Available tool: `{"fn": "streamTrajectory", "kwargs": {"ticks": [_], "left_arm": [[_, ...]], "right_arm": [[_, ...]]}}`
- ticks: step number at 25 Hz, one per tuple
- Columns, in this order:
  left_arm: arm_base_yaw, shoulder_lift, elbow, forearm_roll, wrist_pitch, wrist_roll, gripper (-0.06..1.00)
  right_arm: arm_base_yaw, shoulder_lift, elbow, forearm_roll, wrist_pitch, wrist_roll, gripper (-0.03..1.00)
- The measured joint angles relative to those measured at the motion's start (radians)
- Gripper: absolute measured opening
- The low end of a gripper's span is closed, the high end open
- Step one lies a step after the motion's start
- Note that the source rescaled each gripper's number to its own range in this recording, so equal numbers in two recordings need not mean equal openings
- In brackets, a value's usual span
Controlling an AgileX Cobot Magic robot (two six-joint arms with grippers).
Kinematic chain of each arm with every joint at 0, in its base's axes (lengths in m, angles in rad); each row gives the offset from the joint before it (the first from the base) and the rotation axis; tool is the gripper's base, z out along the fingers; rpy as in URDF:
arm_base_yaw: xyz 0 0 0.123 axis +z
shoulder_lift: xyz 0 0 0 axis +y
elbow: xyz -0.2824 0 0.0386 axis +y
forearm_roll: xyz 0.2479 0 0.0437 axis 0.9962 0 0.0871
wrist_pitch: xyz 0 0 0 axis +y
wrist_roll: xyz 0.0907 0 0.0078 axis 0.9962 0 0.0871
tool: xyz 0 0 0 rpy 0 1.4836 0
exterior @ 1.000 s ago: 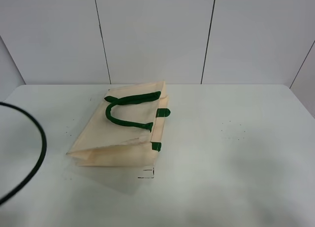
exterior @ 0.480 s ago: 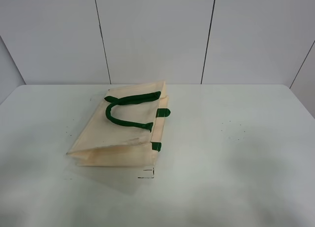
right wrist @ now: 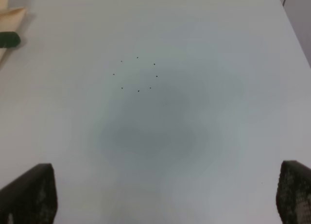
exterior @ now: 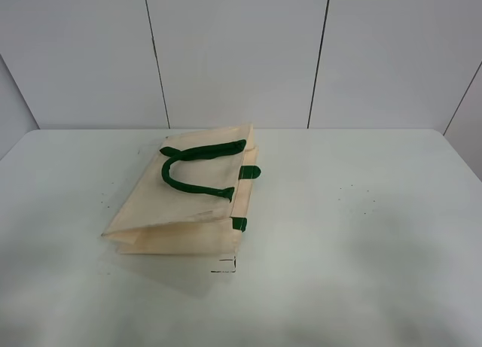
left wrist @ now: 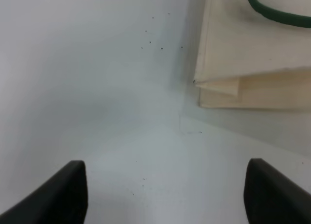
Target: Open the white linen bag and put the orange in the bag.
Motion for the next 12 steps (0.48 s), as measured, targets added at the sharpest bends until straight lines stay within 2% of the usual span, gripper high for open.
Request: {"fn": "streamTrajectory", "kwargs": {"ticks": [5, 12], "left_arm": [[0.0, 0.0, 0.0, -0.03, 0.0, 0.032, 0.92], [0.0, 0.0, 0.001, -0.032, 0.0, 0.036, 0.92]], "right_arm": [[0.0, 0.0, 0.0, 0.0, 0.0, 0.0, 1.0], [0.0, 0.0, 0.0, 0.0, 0.0, 0.0, 1.0]]}}
